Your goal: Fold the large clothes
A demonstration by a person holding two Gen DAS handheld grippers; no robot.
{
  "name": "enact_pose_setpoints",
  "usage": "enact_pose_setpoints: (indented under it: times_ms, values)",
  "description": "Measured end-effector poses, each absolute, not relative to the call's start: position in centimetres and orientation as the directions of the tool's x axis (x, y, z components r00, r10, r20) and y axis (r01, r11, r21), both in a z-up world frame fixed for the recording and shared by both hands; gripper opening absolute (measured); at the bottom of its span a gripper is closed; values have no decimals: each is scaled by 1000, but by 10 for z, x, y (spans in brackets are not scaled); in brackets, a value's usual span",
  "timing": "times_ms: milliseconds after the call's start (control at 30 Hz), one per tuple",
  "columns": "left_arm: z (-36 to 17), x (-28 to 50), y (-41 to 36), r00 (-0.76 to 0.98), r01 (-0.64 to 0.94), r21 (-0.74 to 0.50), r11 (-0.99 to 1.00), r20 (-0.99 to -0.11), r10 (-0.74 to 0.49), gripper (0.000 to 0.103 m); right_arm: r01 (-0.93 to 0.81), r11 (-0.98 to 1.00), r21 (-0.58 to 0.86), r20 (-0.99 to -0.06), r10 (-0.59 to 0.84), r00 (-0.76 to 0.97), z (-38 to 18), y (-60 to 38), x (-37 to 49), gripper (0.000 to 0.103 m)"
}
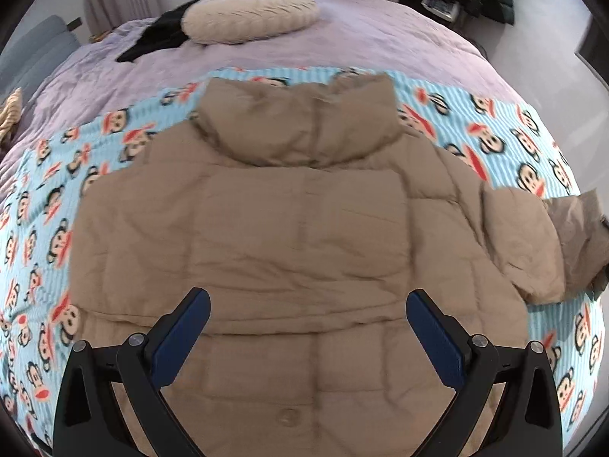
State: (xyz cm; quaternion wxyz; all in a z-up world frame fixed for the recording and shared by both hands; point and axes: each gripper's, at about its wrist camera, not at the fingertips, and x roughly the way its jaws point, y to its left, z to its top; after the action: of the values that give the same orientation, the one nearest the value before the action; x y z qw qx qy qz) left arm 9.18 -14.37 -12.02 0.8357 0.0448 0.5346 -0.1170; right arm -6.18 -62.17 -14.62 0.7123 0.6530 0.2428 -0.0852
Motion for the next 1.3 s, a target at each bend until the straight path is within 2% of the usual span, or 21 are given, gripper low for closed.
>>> enact_pose_setpoints:
  times_ms: [233, 400, 567, 700, 800, 900, 967, 1033, 1067, 1200, 1267, 1300]
  values:
    - [-121, 103, -85, 448, 198, -43, 979, -884, -130, 103, 291, 530, 796, -503, 312, 806, -72, -509, 37, 8]
    - [-125, 110, -36, 462, 168, -54, 984, -878, -127, 103, 158, 735, 660, -586, 372, 720, -57, -382, 100, 8]
    - [-135, 117, 5, 465, 143, -41, 989, -879, -104, 103, 97, 844, 527, -710, 375, 596, -98, -276, 123, 8]
    - [-151, 118, 19, 434, 141, -51, 989, -894, -108, 103, 144, 892, 429, -822, 319, 472, -156, -234, 127, 8]
    - [-158, 118, 22, 419, 145, -71, 987, -899, -126, 103, 231, 876, 423, -853, 300, 427, -190, -240, 126, 8]
    - [-162, 120, 20, 411, 145, -93, 985, -900, -145, 103, 298, 835, 463, -851, 324, 414, -197, -255, 125, 10]
    - [-161, 123, 19, 413, 146, -106, 984, -897, -158, 103, 324, 814, 483, -847, 341, 407, -188, -262, 120, 23]
    - [-159, 126, 17, 416, 149, -117, 982, -893, -169, 103, 332, 789, 517, -824, 353, 443, -175, -274, 106, 64]
    - [-158, 128, 16, 418, 150, -119, 981, -892, -173, 103, 345, 771, 534, -808, 346, 477, -166, -282, 95, 67]
    - [-156, 138, 16, 416, 148, -139, 979, -890, -189, 103, 450, 674, 586, -770, 289, 569, -151, -324, 67, 67]
    - [-154, 141, 20, 415, 139, -161, 977, -886, -205, 103, 496, 615, 614, -755, 272, 597, -154, -343, 64, 42]
    - [-153, 141, 21, 417, 137, -172, 976, -883, -214, 103, 515, 584, 628, -747, 268, 608, -156, -353, 66, 18]
